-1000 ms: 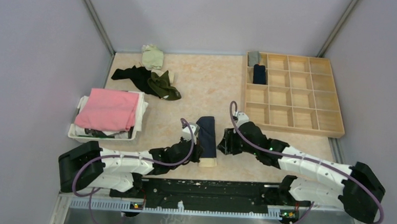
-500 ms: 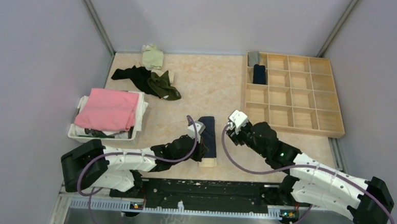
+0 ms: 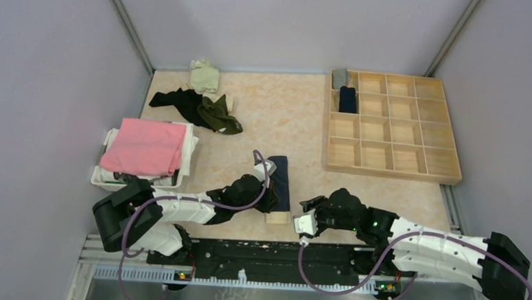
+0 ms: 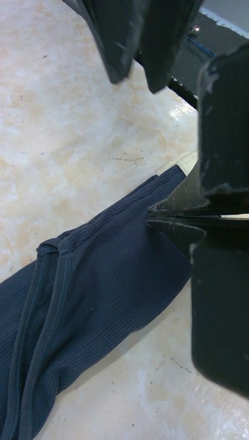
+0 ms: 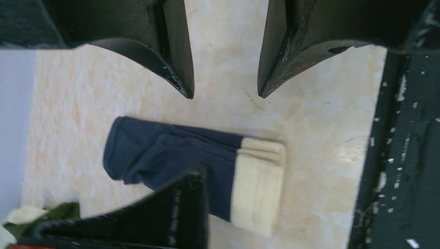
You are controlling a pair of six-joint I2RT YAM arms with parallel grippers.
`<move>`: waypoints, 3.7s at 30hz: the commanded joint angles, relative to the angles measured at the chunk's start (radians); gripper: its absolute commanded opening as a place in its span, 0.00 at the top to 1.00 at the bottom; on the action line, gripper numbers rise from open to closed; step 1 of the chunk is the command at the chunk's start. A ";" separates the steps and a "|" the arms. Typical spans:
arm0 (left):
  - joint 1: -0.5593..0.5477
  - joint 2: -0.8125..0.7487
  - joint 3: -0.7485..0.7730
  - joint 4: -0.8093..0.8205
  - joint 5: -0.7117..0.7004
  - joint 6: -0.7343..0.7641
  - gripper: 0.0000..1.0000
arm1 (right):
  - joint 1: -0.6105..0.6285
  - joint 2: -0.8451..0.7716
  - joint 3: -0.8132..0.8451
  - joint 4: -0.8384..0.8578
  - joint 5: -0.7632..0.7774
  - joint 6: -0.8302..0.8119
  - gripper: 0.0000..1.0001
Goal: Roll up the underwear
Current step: Fold the underwear at the center of the board.
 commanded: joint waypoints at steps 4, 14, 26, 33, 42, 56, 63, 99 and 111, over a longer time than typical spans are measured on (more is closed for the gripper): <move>0.006 0.011 -0.001 0.065 0.042 0.016 1.00 | 0.129 0.138 0.004 0.067 0.035 -0.200 0.51; 0.019 0.034 0.004 0.062 0.038 0.018 1.00 | 0.169 0.250 -0.037 0.297 0.154 -0.349 0.49; 0.020 0.015 0.041 0.018 0.043 0.048 1.00 | 0.376 0.227 -0.075 0.222 0.368 -0.347 0.43; 0.021 -0.092 0.031 0.000 0.109 0.040 1.00 | 0.379 0.263 -0.066 0.229 0.387 -0.385 0.40; 0.019 -0.108 -0.024 0.083 0.222 0.047 1.00 | 0.379 0.255 -0.064 0.233 0.402 -0.384 0.40; 0.020 0.083 -0.029 0.213 0.207 0.033 1.00 | 0.378 0.263 -0.051 0.211 0.369 -0.387 0.40; 0.020 0.135 -0.040 0.226 0.153 0.013 1.00 | 0.378 0.285 -0.040 0.256 0.353 -0.401 0.39; 0.020 0.150 -0.043 0.219 0.160 0.017 1.00 | 0.373 0.517 -0.025 0.407 0.340 -0.431 0.39; 0.020 0.157 -0.040 0.223 0.166 0.015 1.00 | 0.354 0.578 -0.018 0.403 0.340 -0.429 0.49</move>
